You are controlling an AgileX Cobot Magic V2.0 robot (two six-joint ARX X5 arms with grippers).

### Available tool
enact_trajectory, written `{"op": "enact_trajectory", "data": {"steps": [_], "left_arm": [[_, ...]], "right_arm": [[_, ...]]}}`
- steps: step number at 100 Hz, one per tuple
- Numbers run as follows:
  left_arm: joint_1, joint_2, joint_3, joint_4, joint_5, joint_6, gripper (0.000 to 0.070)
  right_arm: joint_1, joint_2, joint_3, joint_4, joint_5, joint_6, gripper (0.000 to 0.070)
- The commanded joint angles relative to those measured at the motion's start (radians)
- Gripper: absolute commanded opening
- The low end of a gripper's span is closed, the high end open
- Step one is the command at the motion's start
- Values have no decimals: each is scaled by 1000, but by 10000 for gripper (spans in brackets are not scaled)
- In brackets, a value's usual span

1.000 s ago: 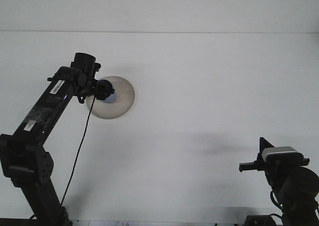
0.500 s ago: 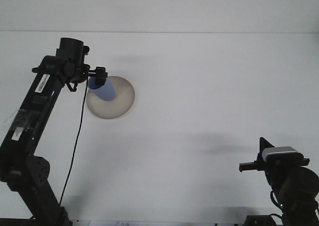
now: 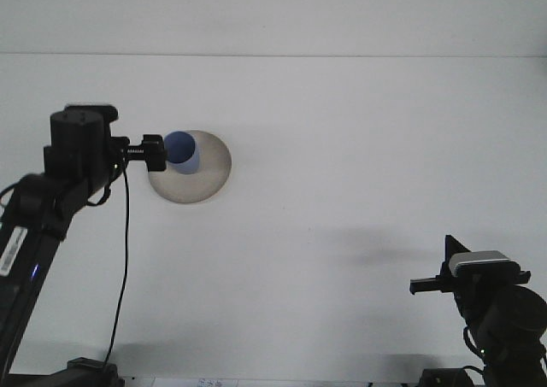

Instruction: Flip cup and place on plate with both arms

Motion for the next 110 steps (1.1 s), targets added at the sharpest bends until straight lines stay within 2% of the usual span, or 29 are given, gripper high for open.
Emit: {"op": "enact_trajectory", "data": {"steps": [1,21,31,35,39,49,52,110], "left_arm": [[-8,-89,-123,75,0,-44,556],[-23,-394,-504,290,0,-56,543],[-23,-513,-630,330,-1,-30,536],[-23,-552,-665,334,-1,-13,510],[-22,-586,-690,333,-1,7,432],[-22,-638,-711,322,-1,53,71],[-22,-647,-711,322,-1,61,0],[-22,-671,-710,338,-1,60,13]], "right_arm": [[2,7,8,10,0,10,0],[2,7,8,10,0,10,0],[2,6,8,10,0,10,0],[2,6,8,10,0,10,0],[2,6,8,11,0,10,0],[2,6,8,15,0,10,0],[2,6,8,18,0,10,0],[2,5,9,26,0,9,0]]}}
